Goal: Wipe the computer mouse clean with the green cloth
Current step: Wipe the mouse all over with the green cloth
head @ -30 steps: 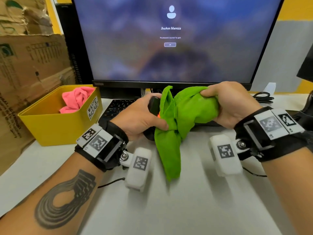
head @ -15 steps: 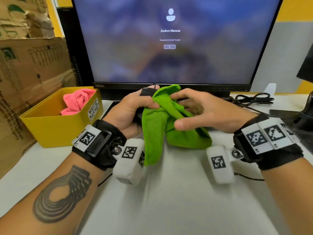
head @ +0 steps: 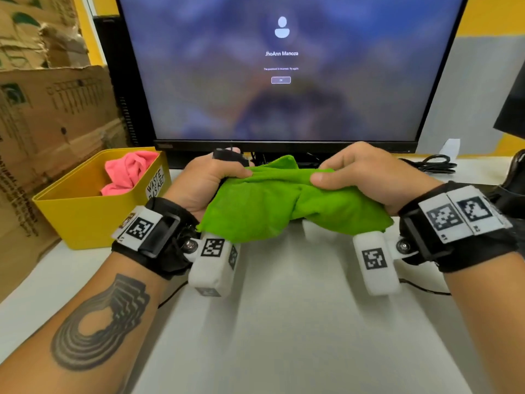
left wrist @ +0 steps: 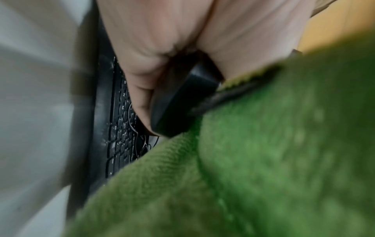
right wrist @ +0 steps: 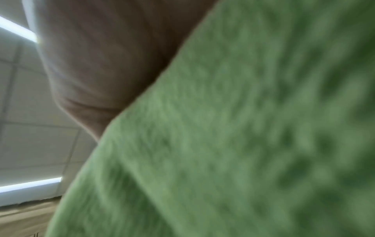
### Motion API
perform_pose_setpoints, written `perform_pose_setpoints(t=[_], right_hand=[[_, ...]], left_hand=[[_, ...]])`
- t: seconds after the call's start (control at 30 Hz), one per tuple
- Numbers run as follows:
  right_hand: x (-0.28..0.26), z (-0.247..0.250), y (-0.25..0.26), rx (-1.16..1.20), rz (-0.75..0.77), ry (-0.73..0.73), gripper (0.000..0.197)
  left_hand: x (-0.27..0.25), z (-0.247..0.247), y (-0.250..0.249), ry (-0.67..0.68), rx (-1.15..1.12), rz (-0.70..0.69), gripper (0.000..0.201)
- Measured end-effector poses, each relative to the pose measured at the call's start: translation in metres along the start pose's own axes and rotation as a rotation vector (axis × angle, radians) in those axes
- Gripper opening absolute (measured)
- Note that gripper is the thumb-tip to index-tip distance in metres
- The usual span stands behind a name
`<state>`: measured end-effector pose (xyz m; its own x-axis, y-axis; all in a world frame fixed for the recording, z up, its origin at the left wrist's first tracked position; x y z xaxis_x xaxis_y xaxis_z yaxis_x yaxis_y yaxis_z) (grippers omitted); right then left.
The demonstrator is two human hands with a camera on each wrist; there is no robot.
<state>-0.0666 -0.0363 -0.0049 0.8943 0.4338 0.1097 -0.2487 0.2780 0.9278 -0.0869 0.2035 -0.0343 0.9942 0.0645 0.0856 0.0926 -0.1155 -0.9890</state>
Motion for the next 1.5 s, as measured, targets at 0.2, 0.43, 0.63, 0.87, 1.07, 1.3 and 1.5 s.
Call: perform_pose_setpoints(t=[0.2,0.43,0.63,0.87,1.07,1.3,1.5], right_hand=[[-0.004,0.009,0.0,0.389,-0.15,-0.227,0.035],[0.003,0.001,-0.002,0.62,-0.149,-0.244,0.064],[0.0,-0.013,-0.003,0.82,-0.216,0.023,0.042],[0.002,-0.02,0.002,0.915,-0.04,-0.021,0.049],[0.006,-0.057,0.0,0.574,-0.113,0.179,0.064],[0.011,-0.067,-0.005,0.569,-0.05,0.164,0.035],[0.024,-0.057,-0.013,0.608,-0.077,-0.103,0.045]], left_hand=[[0.006,0.006,0.005,-0.163,-0.001,0.052,0.022],[-0.003,-0.01,0.004,-0.038,0.027,0.018,0.031],[-0.008,-0.028,0.006,0.06,-0.013,0.073,0.037],[-0.001,-0.026,0.011,-0.011,-0.166,0.16,0.083],[-0.007,-0.038,0.016,0.165,-0.172,0.234,0.112],[-0.018,-0.045,0.01,0.237,-0.253,0.17,0.117],[-0.017,-0.042,0.011,0.473,-0.238,0.132,0.122]])
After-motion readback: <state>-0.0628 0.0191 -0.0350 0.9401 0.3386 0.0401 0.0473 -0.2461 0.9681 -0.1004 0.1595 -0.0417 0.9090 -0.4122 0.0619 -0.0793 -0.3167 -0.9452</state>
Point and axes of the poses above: each hand's wrist, its own x-axis towards the middle knuckle, its own z-axis out of the back of the hand, y = z × x, the point moved 1 cm from there along x, towards the middle knuckle, and after that the axes turned 9 degrees about x, right-handed, at the moved point
